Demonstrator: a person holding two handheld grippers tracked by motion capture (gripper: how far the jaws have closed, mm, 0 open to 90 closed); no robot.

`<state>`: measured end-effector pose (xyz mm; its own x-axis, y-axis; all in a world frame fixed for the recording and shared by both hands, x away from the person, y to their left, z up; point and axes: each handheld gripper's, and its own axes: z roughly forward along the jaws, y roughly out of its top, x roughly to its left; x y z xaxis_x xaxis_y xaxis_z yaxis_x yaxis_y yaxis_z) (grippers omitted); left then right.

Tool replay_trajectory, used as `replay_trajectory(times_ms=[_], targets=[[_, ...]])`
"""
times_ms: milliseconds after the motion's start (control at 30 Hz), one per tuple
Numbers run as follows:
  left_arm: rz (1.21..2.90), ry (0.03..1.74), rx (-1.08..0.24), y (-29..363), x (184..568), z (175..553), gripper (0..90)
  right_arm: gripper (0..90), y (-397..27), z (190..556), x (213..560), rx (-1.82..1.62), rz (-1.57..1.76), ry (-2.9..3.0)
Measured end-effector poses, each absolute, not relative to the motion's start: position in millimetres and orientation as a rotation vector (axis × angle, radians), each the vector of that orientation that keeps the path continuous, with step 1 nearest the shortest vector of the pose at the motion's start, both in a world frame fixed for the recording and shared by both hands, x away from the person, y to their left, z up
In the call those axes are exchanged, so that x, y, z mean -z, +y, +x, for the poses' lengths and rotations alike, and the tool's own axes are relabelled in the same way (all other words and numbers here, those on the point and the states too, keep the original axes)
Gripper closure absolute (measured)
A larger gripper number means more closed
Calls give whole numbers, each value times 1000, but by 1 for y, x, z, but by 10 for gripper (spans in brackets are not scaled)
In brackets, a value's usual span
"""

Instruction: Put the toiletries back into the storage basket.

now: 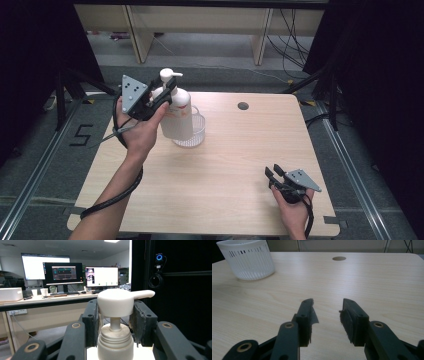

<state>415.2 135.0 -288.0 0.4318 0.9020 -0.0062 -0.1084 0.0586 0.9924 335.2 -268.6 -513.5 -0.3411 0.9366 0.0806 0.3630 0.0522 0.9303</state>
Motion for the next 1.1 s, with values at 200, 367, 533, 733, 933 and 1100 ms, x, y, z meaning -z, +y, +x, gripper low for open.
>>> replay_trajectory(times_ms=[200,367,533,733,933,1100], targets=[[1281,805,-908,133,286,417,597,612,-268,336,514,-1299,1301,1741],[1284,803,-908,132,285,420,597,612,-268,336,514,-1301,1302,1743],[1283,805,-907,131,285,423,597,611,-267,336,515,-1313,1314,1742],[1283,802,-908,130,284,427,597,611,-267,336,514,-1318,1324,1743],[1279,804,-910,130,282,431,596,611,-267,336,514,-1318,1325,1743],[1280,819,-917,130,282,433,597,610,-268,336,514,-1308,1318,1747]])
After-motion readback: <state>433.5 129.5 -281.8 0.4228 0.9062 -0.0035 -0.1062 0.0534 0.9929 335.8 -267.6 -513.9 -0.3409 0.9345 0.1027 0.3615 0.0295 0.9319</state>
